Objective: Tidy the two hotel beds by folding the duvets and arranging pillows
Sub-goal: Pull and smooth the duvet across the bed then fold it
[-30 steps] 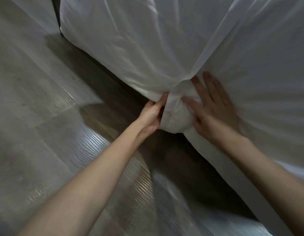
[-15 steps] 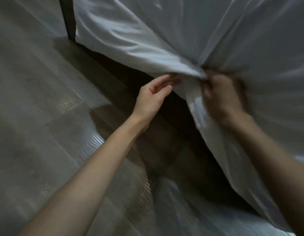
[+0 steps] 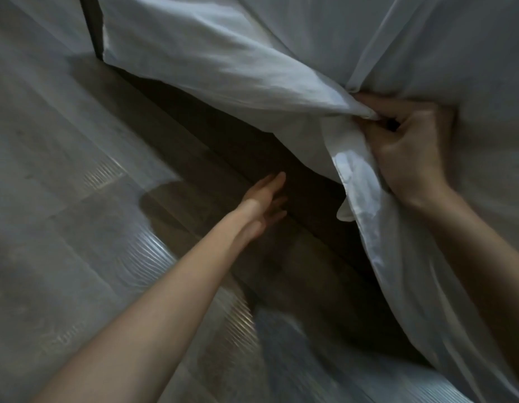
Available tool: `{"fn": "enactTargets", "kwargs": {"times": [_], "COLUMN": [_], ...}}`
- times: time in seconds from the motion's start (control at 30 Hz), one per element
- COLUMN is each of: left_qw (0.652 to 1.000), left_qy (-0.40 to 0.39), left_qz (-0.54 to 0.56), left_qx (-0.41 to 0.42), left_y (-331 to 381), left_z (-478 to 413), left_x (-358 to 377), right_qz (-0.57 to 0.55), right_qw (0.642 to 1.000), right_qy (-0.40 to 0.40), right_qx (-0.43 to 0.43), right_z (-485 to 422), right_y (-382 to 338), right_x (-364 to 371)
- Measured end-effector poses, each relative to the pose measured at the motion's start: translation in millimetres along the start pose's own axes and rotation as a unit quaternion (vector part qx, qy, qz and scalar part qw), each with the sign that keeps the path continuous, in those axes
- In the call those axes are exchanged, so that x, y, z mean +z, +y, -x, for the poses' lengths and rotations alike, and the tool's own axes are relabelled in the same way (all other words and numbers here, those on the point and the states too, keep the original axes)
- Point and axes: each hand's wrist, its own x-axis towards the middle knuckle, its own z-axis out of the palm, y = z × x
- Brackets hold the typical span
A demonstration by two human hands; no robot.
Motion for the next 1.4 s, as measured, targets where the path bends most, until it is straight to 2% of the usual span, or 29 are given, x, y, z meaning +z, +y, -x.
{"fn": "enactTargets", "kwargs": {"times": [0.23, 0.4, 0.53, 0.7, 0.87, 0.97, 1.17, 1.4], "left_qw": [0.997, 0.99, 0.984, 0.975, 0.981, 0.99, 0.988, 0.981], "left_qy": [-0.062, -0.079, -0.082, -0.044, -0.026, 0.0, 0.081, 0.155], "left_qz": [0.041, 0.1, 0.074, 0.009, -0.009, -0.01, -0.085, -0.097], "left_qx": [0.026, 0.067, 0.137, 0.22, 0.191, 0.142, 0.095, 0.066], "left_y": [-2, 0, -2, 7, 25, 31, 74, 156], "left_z": [-37, -29, -6, 30, 73, 110, 204, 333], "left_x": [34, 48, 37, 29, 21, 18, 32, 78], "right_qz": [-0.032, 0.012, 0.05, 0.076, 0.106, 0.074, 0.085, 0.016], "right_qw": [0.998, 0.999, 0.998, 0.997, 0.994, 0.992, 0.956, 0.941], "right_qy": [-0.046, -0.043, -0.031, -0.034, -0.018, -0.077, -0.281, -0.331], "right_qx": [0.011, -0.001, -0.002, 0.004, 0.022, 0.065, 0.03, 0.074], "right_z": [-1, 2, 4, 3, 15, 19, -5, -29], "right_y": [-4, 0, 1, -3, -35, -55, -125, -236], "right_x": [-4, -1, 4, 5, 8, 2, -37, -110]}}
